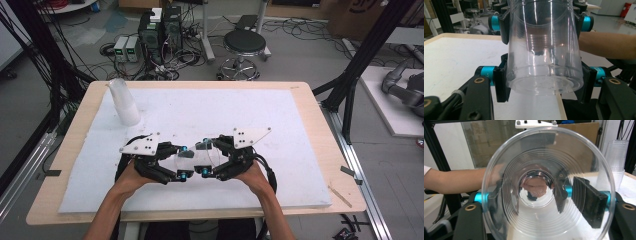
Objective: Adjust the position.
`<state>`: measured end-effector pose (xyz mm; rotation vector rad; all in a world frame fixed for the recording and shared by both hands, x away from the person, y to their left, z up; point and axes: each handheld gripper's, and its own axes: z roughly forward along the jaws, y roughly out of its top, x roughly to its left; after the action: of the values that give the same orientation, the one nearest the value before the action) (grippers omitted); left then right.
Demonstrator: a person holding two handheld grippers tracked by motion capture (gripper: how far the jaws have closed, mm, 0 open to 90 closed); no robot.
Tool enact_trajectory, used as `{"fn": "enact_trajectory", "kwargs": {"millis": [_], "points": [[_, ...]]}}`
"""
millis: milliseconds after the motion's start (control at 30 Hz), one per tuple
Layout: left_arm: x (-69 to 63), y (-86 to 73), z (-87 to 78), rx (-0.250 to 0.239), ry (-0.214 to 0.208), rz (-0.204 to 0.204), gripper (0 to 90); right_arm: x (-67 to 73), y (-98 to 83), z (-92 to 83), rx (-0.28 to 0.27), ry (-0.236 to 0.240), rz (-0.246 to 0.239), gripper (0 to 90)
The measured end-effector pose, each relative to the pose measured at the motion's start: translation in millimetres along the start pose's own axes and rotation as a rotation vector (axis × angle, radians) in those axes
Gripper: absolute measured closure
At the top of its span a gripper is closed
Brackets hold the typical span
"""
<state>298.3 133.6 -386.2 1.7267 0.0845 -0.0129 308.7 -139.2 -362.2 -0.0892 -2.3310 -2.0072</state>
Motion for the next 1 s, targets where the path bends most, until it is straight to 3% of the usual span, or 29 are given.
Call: {"fn": "enact_trajectory", "kwargs": {"millis": [67, 133, 167, 400, 433, 600, 833, 1000], "points": [[-0.9, 0.1, 1.2, -0.001, -0.002, 0.005, 35.2, 0.4, 0.0, 0.0, -0.001, 0.004, -0.002, 33.1], [-1.2, 1.1, 2.2, 0.000, 0.030, -0.014, 6.4, 0.3, -0.1, 0.0, -0.001, -0.004, -0.003, 33.1], [-1.3, 1.3, 1.7, 0.003, 0.031, -0.013, 1.7, -0.4, -0.3, -0.1, 0.000, -0.003, 0.000, 33.1], [-2.7, 1.5, -2.2, 0.037, 0.081, -0.004, 1.7, -1.1, -0.5, -2.4, 0.006, -0.018, 0.008, 33.0], [-2.8, 1.2, -3.7, 0.042, 0.105, -0.005, 1.8, -1.5, -0.5, -3.1, 0.008, -0.025, 0.008, 33.0], [-4.3, -9.5, -19.3, 0.097, 0.324, -0.038, 2.0, -4.0, 0.0, -7.8, 0.038, -0.090, 0.035, 33.0], [-5.1, -36.8, -42.6, 0.121, 0.499, -0.084, 2.0, -12.7, 1.2, -15.5, 0.150, -0.239, 0.084, 33.1], [-4.9, -53.1, -51.9, 0.130, 0.568, -0.113, 2.0, -20.5, 3.8, -18.8, 0.223, -0.322, 0.125, 33.3]]}}
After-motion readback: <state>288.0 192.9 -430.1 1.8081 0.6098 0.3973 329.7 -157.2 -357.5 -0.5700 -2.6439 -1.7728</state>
